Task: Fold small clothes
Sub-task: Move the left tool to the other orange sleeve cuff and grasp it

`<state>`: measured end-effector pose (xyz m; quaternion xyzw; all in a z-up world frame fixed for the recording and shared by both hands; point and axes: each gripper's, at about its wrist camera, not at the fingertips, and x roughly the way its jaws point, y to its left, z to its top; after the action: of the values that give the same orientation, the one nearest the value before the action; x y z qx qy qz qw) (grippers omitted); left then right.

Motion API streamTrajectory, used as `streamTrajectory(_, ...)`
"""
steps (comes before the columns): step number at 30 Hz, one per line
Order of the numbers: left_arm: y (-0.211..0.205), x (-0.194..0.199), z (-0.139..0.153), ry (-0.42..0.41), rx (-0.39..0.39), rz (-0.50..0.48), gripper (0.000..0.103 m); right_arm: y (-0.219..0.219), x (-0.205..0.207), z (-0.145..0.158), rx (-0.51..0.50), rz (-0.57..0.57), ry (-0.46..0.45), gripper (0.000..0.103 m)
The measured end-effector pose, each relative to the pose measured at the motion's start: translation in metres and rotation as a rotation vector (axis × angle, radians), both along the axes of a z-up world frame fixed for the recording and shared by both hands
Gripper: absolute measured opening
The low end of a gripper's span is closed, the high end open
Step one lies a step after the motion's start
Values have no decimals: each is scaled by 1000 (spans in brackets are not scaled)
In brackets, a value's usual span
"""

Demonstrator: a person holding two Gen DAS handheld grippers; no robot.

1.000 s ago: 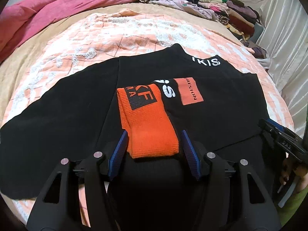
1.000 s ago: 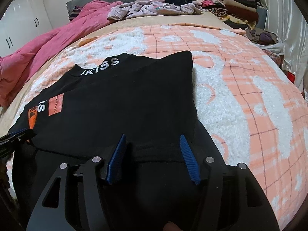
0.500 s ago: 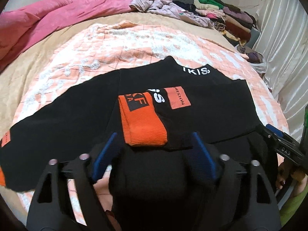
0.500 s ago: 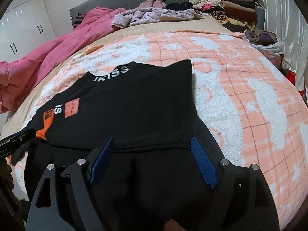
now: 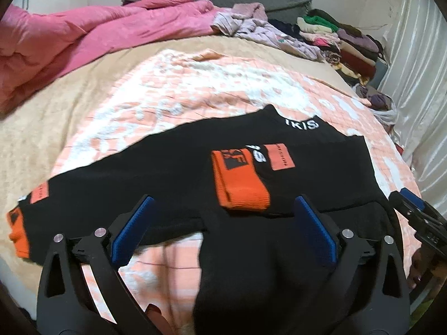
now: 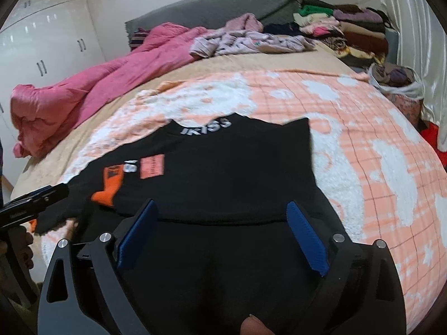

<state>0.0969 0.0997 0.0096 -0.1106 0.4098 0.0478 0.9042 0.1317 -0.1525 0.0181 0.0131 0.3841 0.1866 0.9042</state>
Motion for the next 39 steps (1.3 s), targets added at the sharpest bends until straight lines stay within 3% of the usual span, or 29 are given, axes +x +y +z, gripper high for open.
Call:
streamTrajectory(11, 31, -26, 8, -24, 10, 64, 93, 46, -23, 20, 1, 100, -46, 95)
streamTrajectory(39, 117, -76, 4, -46, 34, 228, 93, 163, -48, 32, -59, 306, -83, 96)
